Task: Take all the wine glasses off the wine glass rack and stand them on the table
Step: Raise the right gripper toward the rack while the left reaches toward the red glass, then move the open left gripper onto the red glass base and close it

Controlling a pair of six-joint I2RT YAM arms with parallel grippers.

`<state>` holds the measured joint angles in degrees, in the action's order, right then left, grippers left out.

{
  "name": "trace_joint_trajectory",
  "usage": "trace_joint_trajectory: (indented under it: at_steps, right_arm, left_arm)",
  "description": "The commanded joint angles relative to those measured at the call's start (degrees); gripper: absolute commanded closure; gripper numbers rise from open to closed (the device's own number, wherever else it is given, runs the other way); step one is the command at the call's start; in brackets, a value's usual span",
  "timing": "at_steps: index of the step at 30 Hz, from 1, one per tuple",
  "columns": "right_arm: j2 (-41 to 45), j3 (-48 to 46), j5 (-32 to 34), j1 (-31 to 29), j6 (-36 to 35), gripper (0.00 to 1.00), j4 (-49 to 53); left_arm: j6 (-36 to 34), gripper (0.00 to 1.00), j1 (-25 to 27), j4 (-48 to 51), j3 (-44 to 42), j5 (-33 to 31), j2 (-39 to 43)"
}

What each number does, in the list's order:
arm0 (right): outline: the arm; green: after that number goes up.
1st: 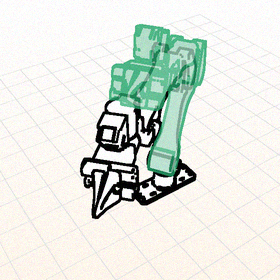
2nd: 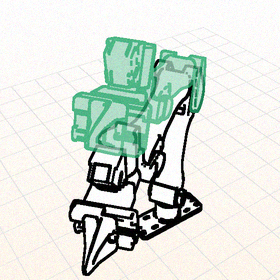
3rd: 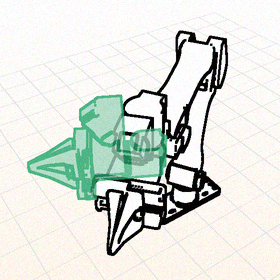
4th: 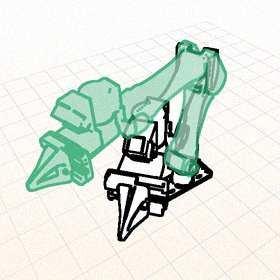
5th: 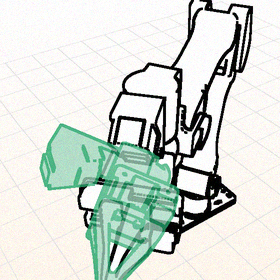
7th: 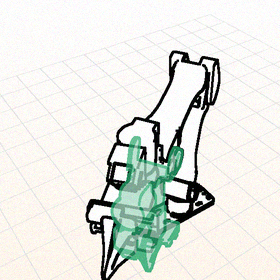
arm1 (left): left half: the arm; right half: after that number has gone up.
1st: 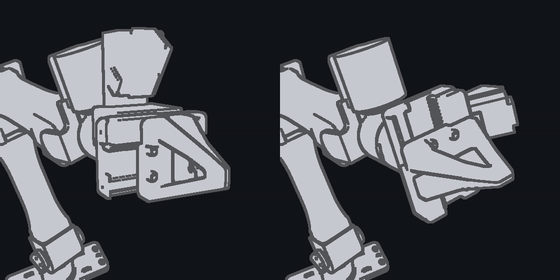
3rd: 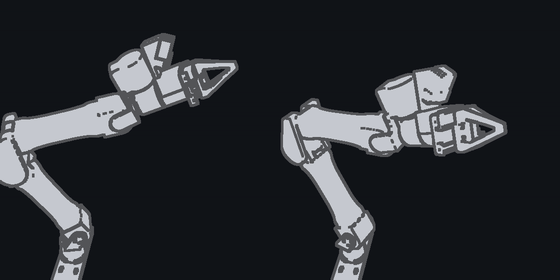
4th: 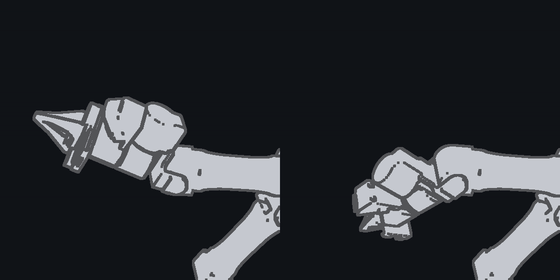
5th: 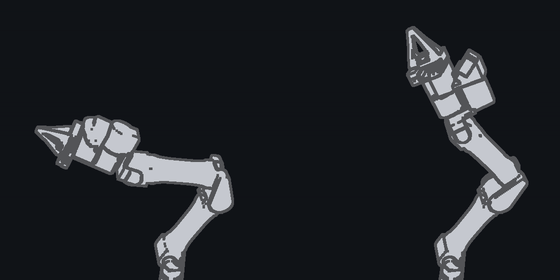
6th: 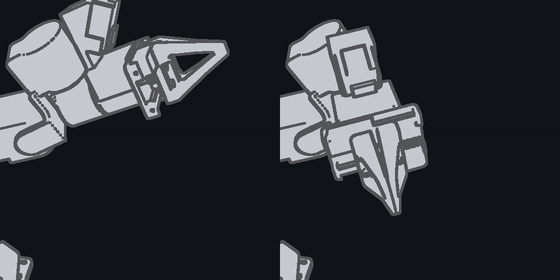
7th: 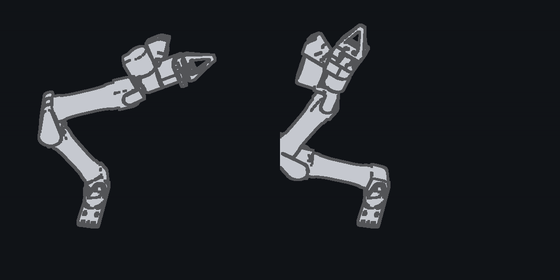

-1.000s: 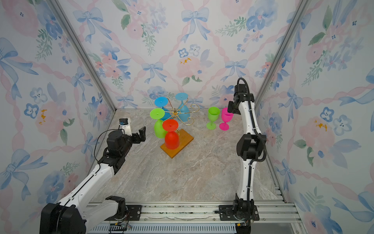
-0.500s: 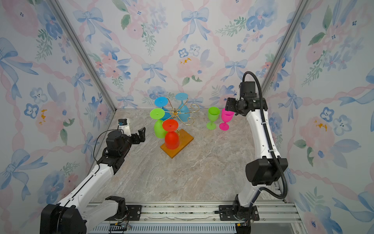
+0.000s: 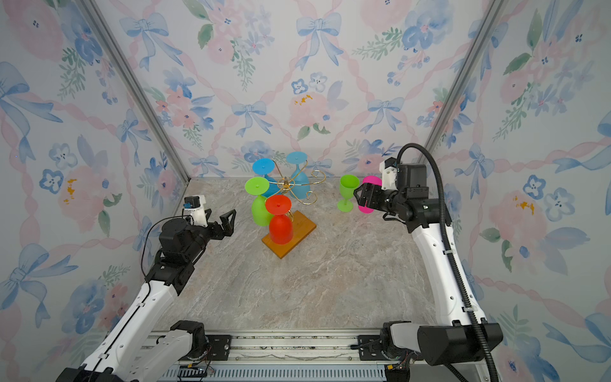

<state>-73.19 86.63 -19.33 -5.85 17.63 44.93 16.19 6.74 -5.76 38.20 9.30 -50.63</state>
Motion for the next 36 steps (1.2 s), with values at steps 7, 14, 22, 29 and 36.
trace_joint_trajectory:
  at_steps: [7, 14, 22, 29, 36]
  right_arm:
    - [4.12, -6.98, -7.17, -1.48, 2.19, 0.19, -5.54]
    - [7.96, -8.54, -8.32, -6.07, 3.89, 0.33, -5.77]
    - [12.35, -10.91, -8.86, -8.83, 4.47, 0.34, -6.06]
    - [12.86, -12.47, -6.77, -8.92, 3.44, 0.33, -5.91]
    - [12.43, -13.29, -6.93, -8.92, 4.34, 0.33, -7.56]
  left_arm:
    - [7.43, 0.02, -0.33, 6.67, 5.76, 12.28, 3.13]
    - [11.46, 0.02, -0.35, 6.97, 6.81, 17.59, 4.04]
    - [17.67, 0.02, -0.33, 6.98, 7.63, 22.33, 3.19]
    - [29.22, 0.05, 0.08, 6.83, 9.69, 26.87, 2.71]
    - [34.13, 0.07, 3.94, 6.75, 10.78, 25.67, 5.14]
